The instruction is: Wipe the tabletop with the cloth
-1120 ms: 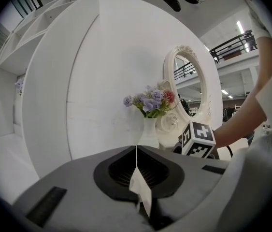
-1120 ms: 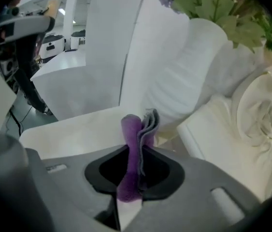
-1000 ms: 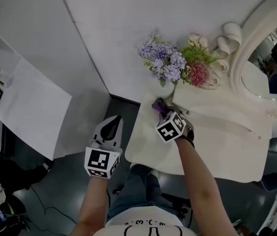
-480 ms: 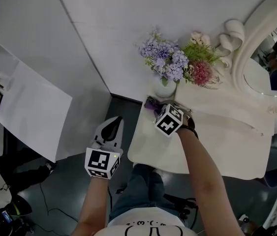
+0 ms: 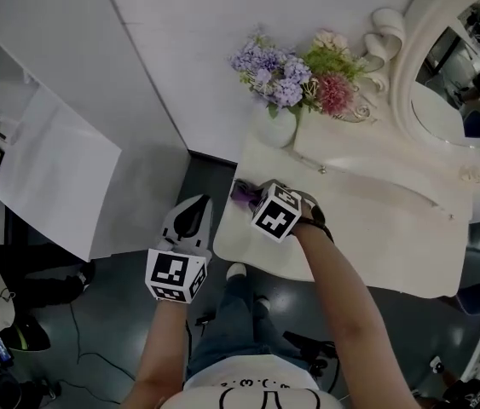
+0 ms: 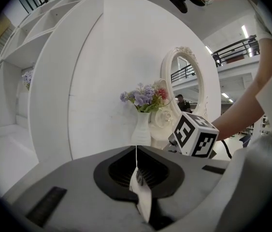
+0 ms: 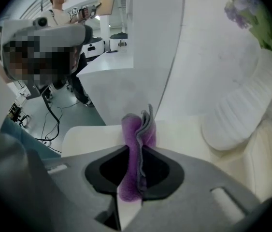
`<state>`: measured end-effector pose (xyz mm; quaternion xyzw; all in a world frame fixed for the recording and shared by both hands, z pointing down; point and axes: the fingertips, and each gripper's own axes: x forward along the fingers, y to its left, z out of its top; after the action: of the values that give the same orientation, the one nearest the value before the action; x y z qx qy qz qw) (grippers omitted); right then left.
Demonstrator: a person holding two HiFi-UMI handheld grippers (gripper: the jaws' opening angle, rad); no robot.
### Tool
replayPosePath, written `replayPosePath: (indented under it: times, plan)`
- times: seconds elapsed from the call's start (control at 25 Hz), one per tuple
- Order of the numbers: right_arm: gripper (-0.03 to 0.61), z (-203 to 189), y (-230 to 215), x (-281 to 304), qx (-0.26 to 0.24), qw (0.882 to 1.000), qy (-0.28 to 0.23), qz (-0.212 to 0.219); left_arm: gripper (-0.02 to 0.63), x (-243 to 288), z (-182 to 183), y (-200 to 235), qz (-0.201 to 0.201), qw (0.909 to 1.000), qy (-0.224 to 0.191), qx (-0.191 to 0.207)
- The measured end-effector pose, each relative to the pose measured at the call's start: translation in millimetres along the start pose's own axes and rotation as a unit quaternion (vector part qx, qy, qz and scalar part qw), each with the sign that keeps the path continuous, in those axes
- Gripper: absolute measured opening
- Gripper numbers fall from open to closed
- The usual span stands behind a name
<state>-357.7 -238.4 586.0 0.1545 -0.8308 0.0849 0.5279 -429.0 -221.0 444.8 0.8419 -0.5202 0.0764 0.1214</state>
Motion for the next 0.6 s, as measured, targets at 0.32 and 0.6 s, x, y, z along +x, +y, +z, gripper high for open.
replayPosePath:
  times: [0.32, 0.6]
  plan:
    - [0.069, -7, 96, -7, -0.006, 0.998, -0.015, 0.065, 0.003, -37, -10, -25, 0.017, 0.9998, -0.004, -0.004]
    - [0.067, -23, 183, -22, -0.041, 0.991, -0.02, 0.128, 0.003, -66, -11, -55, 0.017, 0.9997, -0.014, 0.003]
